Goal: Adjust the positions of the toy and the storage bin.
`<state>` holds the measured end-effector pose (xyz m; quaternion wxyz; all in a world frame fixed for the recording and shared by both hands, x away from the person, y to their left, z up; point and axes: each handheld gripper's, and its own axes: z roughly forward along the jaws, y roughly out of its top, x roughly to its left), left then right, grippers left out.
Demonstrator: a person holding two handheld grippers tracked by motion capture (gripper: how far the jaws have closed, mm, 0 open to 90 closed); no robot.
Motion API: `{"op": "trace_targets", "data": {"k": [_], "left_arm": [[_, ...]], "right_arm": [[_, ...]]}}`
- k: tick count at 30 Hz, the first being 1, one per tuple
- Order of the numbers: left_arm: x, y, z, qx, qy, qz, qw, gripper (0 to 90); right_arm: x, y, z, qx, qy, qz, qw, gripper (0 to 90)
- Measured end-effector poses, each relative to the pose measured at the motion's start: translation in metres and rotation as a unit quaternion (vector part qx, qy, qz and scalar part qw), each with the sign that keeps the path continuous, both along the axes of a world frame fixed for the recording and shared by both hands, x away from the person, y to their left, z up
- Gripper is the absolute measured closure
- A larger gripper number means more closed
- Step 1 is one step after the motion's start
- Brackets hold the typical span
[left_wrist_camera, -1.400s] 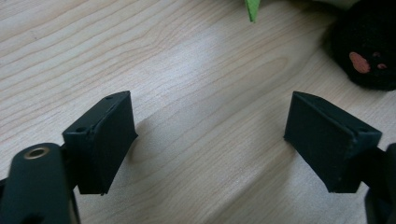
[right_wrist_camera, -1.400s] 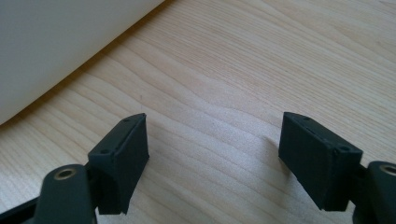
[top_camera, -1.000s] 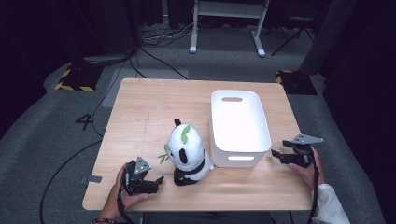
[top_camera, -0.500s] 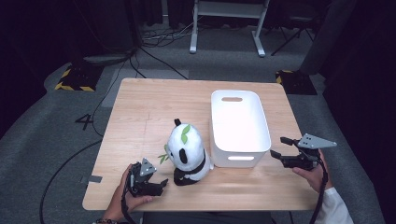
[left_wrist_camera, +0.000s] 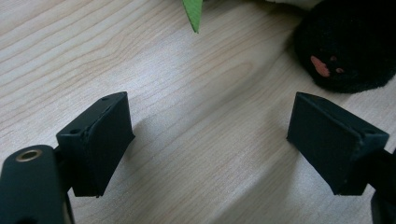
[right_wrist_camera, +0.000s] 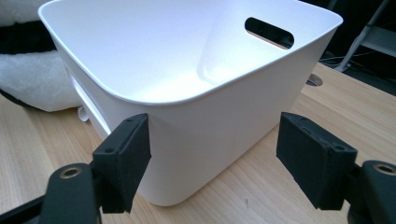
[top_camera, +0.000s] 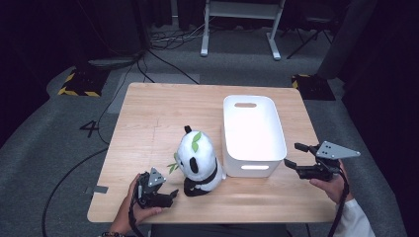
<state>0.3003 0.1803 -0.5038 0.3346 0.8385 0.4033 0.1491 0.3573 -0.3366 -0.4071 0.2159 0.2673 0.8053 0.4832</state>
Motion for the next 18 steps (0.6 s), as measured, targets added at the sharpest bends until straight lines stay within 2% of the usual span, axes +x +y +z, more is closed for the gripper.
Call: {"op": "trace_targets", "data": {"k": [7, 10, 18], "left_arm": [[0.001, 0.000, 0.000, 0.000, 0.000, -0.002, 1.0000, 13.7], [0.001, 0.000, 0.000, 0.000, 0.000, -0.003, 1.0000, 13.4], [0.001, 0.000, 0.000, 0.000, 0.000, -0.003, 1.0000, 13.4]], "right_arm": [[-0.004, 0.005, 0.006, 0.000, 0.005, 0.009, 0.9999, 26.2], [-0.006, 0.007, 0.008, -0.007, -0.004, 0.012, 0.9999, 26.1], [-0.014, 0.013, 0.015, -0.010, -0.007, 0.028, 0.9995, 26.6]]}}
